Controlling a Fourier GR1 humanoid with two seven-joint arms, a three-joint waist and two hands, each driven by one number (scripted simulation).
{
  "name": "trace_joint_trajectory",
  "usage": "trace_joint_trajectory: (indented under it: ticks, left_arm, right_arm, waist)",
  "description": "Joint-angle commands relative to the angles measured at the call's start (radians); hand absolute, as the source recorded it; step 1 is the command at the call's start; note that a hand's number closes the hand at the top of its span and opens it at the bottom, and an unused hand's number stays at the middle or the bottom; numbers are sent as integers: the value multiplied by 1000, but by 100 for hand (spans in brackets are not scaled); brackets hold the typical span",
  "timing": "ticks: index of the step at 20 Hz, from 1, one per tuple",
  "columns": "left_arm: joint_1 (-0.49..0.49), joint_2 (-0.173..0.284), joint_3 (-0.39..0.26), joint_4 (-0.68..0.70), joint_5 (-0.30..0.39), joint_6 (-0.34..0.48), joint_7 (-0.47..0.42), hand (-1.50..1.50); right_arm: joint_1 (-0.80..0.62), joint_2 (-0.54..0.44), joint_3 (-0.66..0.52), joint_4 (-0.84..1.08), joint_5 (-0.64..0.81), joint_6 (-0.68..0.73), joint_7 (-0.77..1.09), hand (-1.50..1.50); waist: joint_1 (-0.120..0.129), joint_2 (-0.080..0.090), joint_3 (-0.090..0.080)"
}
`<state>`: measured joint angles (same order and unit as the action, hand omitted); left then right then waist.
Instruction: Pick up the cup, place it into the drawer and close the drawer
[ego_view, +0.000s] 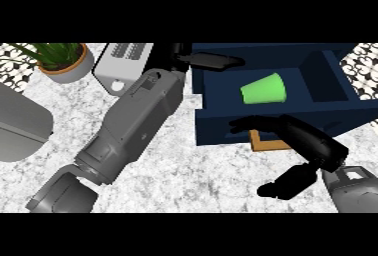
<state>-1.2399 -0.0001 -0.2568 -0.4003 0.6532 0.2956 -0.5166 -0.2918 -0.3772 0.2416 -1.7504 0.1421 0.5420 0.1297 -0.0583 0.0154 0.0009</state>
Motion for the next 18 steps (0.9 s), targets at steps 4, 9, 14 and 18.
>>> trace_joint_trajectory:
  ticks: [4, 9, 14, 18]
  left_arm:
    - [88, 10, 13, -42, 2, -69, -43, -150]
    - [156, 54, 27, -112, 11, -84, -53, -150]
    - [218, 67, 16, -195, 17, -118, -24, -150]
    - [288, 81, 11, -238, 25, -140, -17, -150]
  right_arm:
    - [-18, 56, 111, 322, 284, -145, -141, -150]
    - [-136, 54, 124, 631, 372, -175, -273, 150]
    - [-279, 86, 40, 944, 395, -290, -411, 150]
    - [-382, 91, -46, 1067, 362, -343, -488, 150]
  waist:
    - [81, -7, 0]
    - [118, -8, 1]
    - [151, -2, 2]
    - [184, 5, 4]
